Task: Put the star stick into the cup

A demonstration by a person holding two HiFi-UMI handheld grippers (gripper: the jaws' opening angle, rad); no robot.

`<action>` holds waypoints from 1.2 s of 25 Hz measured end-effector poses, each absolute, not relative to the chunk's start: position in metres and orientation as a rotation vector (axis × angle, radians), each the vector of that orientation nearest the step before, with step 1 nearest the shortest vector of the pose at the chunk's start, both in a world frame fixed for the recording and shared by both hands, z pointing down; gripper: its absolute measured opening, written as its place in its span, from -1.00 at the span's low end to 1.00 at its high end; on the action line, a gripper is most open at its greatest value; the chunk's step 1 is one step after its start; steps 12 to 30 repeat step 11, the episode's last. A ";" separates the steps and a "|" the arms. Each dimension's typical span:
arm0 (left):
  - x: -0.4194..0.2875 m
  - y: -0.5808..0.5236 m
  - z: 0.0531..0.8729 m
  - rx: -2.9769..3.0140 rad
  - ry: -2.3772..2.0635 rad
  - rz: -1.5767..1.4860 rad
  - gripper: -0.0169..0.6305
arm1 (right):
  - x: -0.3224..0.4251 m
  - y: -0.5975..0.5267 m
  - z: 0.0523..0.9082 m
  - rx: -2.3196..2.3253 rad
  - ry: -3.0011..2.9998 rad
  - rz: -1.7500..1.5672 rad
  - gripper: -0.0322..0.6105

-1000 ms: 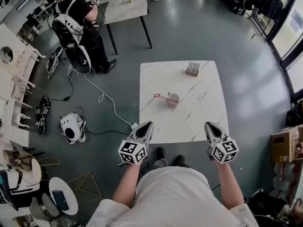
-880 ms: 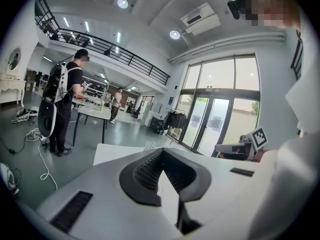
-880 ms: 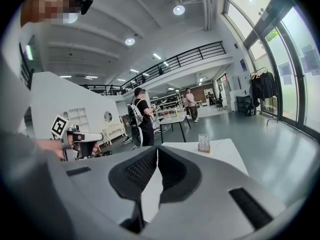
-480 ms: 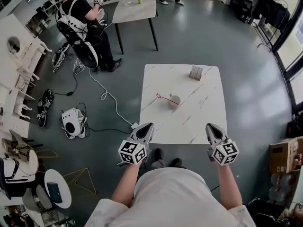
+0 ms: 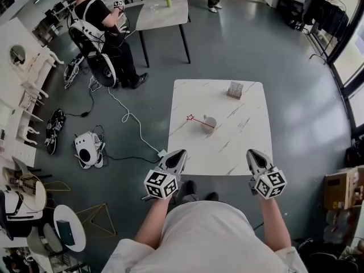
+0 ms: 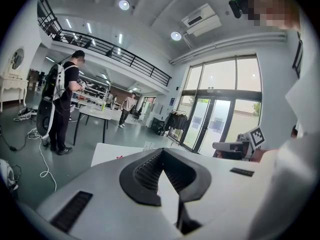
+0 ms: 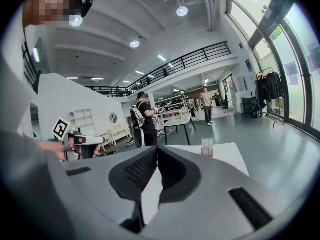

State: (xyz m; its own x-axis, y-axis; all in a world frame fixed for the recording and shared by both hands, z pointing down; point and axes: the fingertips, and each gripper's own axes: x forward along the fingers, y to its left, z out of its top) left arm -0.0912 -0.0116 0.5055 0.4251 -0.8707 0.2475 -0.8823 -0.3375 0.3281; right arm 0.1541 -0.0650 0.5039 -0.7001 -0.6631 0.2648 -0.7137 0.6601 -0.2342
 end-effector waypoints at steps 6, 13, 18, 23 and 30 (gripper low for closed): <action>-0.089 -0.017 0.501 2.296 -1.470 0.038 -0.91 | 0.154 -0.068 0.499 1.146 -2.716 0.482 -0.82; -0.086 -0.018 0.497 2.309 -1.460 0.036 -0.91 | 0.155 -0.066 0.499 1.150 -2.715 0.484 -0.82; -0.086 -0.018 0.497 2.309 -1.460 0.036 -0.91 | 0.155 -0.066 0.499 1.150 -2.715 0.484 -0.82; -0.086 -0.018 0.497 2.309 -1.460 0.036 -0.91 | 0.155 -0.066 0.499 1.150 -2.715 0.484 -0.82; -0.086 -0.018 0.497 2.309 -1.460 0.036 -0.91 | 0.155 -0.066 0.499 1.150 -2.715 0.484 -0.82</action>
